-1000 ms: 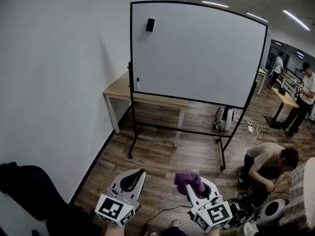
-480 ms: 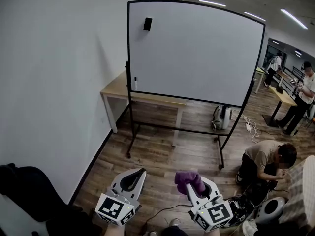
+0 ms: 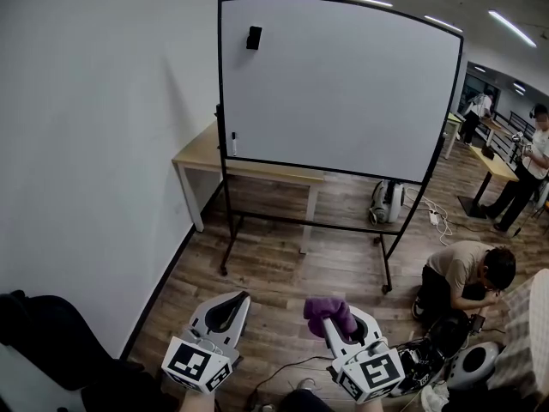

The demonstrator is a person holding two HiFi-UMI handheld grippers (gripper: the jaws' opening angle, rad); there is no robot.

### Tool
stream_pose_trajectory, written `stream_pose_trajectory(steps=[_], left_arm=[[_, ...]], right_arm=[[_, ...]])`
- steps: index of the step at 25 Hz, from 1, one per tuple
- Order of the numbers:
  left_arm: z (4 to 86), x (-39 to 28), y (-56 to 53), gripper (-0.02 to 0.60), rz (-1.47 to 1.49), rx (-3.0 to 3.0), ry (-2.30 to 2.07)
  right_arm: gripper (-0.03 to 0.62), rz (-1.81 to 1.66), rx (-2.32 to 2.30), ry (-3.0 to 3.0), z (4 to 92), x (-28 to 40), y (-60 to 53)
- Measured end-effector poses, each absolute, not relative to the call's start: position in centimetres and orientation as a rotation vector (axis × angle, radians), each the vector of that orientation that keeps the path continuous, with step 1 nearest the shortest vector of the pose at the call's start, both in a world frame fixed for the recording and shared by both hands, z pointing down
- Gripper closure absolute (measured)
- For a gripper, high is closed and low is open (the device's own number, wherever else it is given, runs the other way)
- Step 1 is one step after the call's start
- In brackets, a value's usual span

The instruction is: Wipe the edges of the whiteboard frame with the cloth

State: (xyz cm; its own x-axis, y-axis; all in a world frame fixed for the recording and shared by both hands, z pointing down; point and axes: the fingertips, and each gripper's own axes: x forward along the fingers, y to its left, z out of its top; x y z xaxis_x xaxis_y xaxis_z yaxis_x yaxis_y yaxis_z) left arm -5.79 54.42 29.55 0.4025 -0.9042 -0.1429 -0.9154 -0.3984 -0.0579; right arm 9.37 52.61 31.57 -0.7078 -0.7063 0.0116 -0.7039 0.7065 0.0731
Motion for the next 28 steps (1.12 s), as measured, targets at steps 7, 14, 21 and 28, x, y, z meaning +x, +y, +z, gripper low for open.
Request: stream_pose_trajectory(steps=[7,14,21,28], left_arm=[[29.2,-4.5,49.7,0.565,0.145,-2.523,1.642],[28.2,-2.3,43.9,0.565,0.151,-2.487,1.64],[27.5,-1.7,38.8,0.565,0.166,-2.425,1.715],[28.3,-0.6,36.5,0.565,0.134,-2.383,1.774]], right_arm=[[0.516,-0.06,1.193,-2.899,31.2,10.9,47.8],[0.516,-0.077,1.149,-2.935,30.5,12.4,41.4],[0.516,-0.076,1.054,-2.98,29.9,12.8,35.3],[0.516,-0.04,0.962,-3.007,31.1,13.5,32.3]])
